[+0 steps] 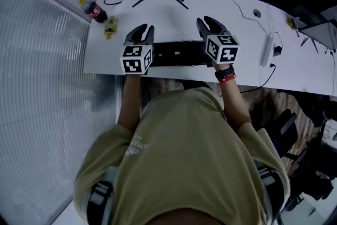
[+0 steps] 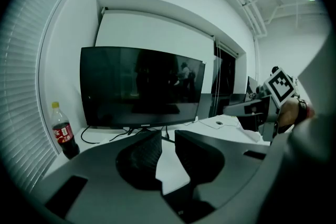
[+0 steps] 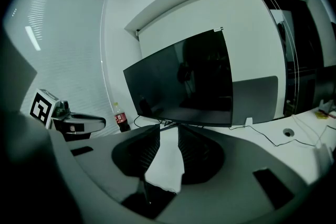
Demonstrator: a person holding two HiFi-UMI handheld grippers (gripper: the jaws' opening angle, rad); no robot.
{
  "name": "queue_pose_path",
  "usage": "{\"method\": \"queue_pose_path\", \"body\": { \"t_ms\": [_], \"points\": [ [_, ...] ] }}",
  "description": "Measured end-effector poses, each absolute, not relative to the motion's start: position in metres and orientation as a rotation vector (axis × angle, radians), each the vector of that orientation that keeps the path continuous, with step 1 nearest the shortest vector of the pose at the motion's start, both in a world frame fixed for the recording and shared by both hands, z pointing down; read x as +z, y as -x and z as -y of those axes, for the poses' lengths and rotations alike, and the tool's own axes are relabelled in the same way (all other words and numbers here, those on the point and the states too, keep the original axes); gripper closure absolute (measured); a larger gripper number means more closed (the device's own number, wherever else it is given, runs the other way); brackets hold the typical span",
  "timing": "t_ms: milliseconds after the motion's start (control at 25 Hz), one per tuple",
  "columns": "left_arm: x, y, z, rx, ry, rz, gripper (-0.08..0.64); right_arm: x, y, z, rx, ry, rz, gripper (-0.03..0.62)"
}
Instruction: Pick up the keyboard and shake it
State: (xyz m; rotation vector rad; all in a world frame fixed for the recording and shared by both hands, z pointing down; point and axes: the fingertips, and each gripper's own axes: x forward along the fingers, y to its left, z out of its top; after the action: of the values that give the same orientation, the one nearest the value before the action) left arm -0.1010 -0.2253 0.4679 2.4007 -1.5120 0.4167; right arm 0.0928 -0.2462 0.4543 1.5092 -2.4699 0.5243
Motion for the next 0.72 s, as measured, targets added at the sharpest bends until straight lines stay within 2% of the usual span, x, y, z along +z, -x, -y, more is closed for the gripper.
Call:
{"method": "queue_pose_path", "body": {
  "t_ms": [320,400,720],
  "points": [
    [0.455,0.097,0.239,0.351,-2.402,1.583,0.522,0.441,-0.097,0.247,0.498,-1.521,2.475,0.568],
    [0.456,0.092,0.239,0.348,-2.41,1.554,0.54,0.44,-0.102,0.248,0.503,-1.518,2.474,0.569],
    [0.456,0.079,0.241,0.336,-2.45,1.506,0.54,0.441,-0.109,0.252,0.468,-1.514,2.466,0.569]
  ]
}}
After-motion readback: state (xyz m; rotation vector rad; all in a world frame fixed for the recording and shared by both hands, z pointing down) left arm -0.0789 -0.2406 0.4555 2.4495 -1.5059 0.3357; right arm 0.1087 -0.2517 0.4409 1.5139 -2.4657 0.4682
